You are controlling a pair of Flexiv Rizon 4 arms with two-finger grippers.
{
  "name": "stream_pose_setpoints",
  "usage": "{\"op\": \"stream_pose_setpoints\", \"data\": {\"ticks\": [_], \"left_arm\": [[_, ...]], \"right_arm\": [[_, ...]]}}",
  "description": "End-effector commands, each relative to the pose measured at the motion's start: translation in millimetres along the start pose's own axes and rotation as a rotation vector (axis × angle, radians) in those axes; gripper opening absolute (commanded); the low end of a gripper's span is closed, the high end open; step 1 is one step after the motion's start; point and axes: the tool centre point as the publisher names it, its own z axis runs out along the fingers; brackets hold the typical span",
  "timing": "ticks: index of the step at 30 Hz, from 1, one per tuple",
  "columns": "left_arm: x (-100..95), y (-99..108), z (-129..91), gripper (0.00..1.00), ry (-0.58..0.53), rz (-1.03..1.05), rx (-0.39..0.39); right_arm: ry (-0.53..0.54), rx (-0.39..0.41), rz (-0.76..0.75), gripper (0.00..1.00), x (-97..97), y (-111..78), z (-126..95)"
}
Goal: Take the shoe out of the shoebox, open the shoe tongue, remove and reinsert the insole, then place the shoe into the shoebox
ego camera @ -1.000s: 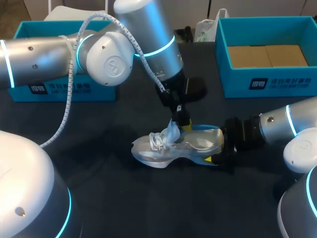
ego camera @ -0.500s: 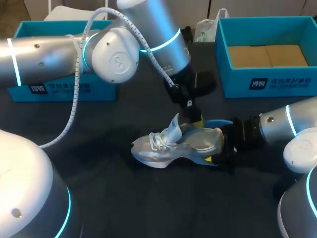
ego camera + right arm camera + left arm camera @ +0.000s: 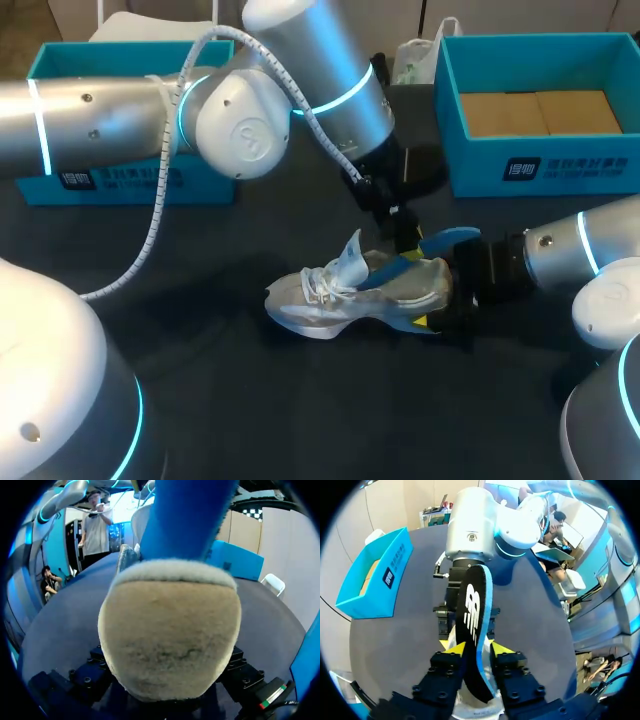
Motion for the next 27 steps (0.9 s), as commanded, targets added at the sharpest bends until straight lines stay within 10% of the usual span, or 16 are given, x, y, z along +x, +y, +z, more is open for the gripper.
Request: {"op": "stream_pose_setpoints", "data": {"ticks": [1,27], "left_arm": [[8.4,2.0,-1.9,0.38,-0.036,0.022,0.007],[-6.4,0.4,13.3,0.42,-0.215,-0.018,0.164]], "right_arm": [[-0.002,0.007,0.000,0.00,2.0,-0.2,6.1],[-0.002,0.007,0.000,0.00,2.0,-0.2,6.1]]}}
